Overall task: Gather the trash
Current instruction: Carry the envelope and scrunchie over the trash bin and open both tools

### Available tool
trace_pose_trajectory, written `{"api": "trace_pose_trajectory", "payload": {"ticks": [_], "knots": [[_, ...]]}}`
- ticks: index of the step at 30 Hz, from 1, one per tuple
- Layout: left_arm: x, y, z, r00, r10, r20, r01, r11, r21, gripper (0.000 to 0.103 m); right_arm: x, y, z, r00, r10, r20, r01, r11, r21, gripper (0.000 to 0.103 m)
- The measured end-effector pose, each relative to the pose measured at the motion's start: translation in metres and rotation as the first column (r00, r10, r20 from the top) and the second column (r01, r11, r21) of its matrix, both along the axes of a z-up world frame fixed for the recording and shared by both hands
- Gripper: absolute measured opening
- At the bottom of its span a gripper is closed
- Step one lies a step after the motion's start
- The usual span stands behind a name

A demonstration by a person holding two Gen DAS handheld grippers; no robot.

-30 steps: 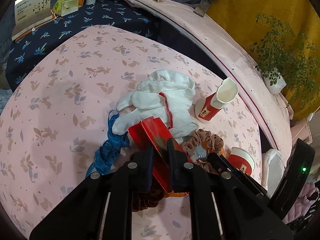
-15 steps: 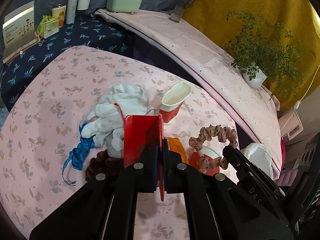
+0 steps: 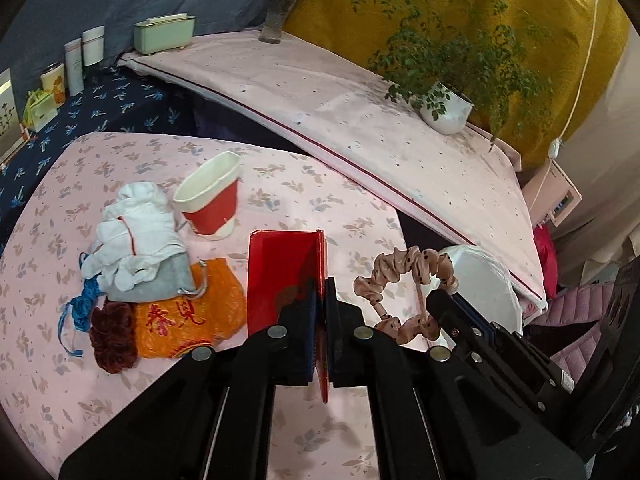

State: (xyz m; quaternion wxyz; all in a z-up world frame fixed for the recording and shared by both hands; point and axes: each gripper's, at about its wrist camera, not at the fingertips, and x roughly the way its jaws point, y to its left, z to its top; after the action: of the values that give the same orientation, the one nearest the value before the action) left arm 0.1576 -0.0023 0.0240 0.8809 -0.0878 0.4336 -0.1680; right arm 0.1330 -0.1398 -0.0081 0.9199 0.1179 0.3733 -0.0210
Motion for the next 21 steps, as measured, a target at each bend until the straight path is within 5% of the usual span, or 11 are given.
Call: {"api": "trace_pose_trajectory", "payload": {"ticks": [9,21], "knots": [[-0.017,-0.077,-0.004,0.989,-0.145,0.012,0.144,0.989,0.008,0.003,-0.029,-0.071,-0.005,0.994,-0.114,0.001,0.114,0.993,0.015,0.007],[-0.023,-0.159,-0.005,0.959,-0.284,0.028,0.285,0.955,-0.077,0.003,-0.054,-0.152,-0.020,0.968,-0.251,-0.021,0.251,0.968,-0.006,0.007]]}}
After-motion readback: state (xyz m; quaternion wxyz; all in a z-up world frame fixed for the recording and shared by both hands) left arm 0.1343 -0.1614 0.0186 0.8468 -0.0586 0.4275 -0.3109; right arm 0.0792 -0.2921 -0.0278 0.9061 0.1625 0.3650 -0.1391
